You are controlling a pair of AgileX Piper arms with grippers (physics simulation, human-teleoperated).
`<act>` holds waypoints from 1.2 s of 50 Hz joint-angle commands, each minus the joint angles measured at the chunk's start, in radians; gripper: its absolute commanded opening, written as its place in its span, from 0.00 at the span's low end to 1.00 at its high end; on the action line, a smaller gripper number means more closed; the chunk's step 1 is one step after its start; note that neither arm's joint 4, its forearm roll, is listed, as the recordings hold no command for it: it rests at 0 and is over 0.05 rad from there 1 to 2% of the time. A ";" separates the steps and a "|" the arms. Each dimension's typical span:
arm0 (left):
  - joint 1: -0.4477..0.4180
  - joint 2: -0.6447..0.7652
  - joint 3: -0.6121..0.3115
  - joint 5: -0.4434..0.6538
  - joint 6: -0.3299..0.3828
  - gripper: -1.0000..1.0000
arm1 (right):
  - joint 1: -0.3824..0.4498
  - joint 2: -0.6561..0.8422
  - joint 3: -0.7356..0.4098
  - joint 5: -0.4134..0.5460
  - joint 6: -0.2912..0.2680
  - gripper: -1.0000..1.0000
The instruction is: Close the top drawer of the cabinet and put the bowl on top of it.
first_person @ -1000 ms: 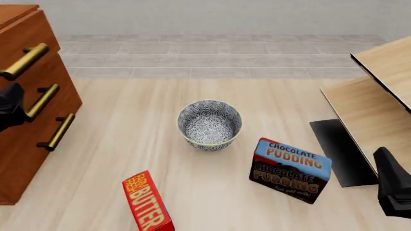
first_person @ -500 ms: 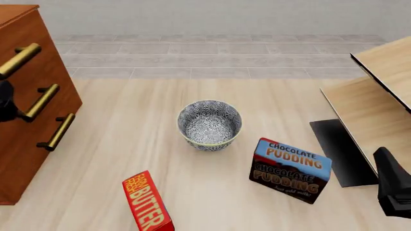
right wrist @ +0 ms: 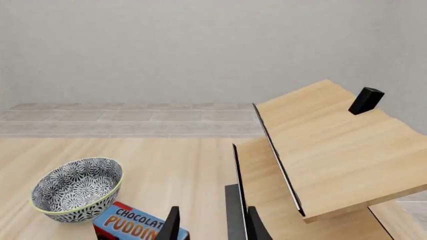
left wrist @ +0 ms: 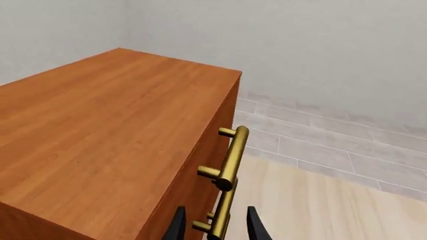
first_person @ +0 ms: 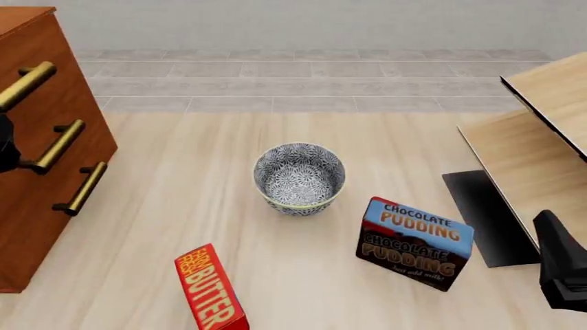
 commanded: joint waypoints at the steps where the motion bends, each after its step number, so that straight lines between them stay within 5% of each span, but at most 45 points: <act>1: 0.020 0.011 -0.004 0.000 0.045 1.00 | 0.000 -0.001 0.001 0.000 0.000 1.00; 12: 0.005 -0.006 0.001 0.011 0.043 1.00 | 0.000 -0.001 0.001 0.000 0.000 1.00; 30: -0.211 -0.267 0.036 0.219 0.020 1.00 | 0.000 -0.001 0.001 0.000 0.000 1.00; 48: -0.382 -0.376 -0.039 0.432 0.007 1.00 | 0.000 -0.001 0.001 0.000 0.000 1.00; 51: -0.391 -0.421 -0.067 0.458 0.050 1.00 | 0.000 -0.001 0.001 0.000 0.000 1.00; 60: -0.489 -0.355 -0.143 0.545 0.027 1.00 | 0.000 -0.001 0.001 0.000 0.000 1.00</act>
